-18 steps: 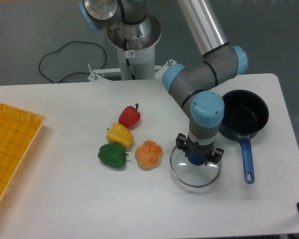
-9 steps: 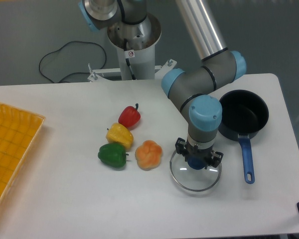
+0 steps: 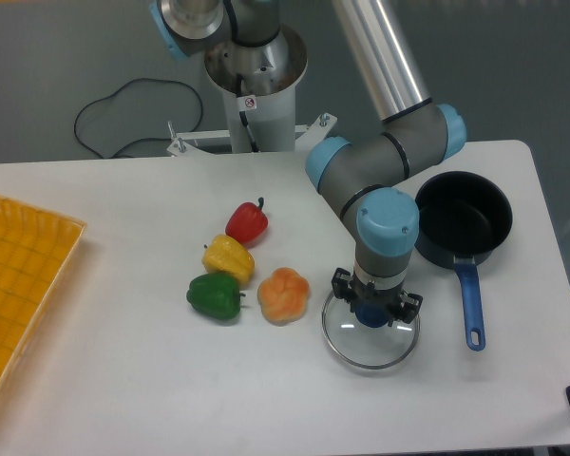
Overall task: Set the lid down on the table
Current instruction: 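Set the lid flat on the table and open the gripper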
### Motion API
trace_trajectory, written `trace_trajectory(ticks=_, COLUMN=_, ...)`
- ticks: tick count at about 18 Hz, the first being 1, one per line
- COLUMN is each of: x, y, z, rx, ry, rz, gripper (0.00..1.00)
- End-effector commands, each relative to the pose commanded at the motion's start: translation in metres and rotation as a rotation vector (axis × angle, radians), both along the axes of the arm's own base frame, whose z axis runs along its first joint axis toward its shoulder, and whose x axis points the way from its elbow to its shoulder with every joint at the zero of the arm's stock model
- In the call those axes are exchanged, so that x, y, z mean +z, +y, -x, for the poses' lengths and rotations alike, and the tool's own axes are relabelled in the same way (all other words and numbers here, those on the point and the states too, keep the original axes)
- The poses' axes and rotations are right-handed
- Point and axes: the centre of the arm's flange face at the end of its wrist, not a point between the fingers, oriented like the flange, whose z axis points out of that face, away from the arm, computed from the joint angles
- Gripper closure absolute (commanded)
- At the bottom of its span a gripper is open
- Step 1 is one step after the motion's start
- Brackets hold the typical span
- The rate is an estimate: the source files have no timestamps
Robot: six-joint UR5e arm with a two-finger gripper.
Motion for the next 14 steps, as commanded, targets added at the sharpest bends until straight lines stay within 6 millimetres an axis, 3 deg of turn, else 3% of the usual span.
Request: trace_trajectory(ticks=14, x=-0.008, y=0.0019, z=-0.0042, rx=-0.005, ry=-0.013, rz=0.01, gripper=0.44)
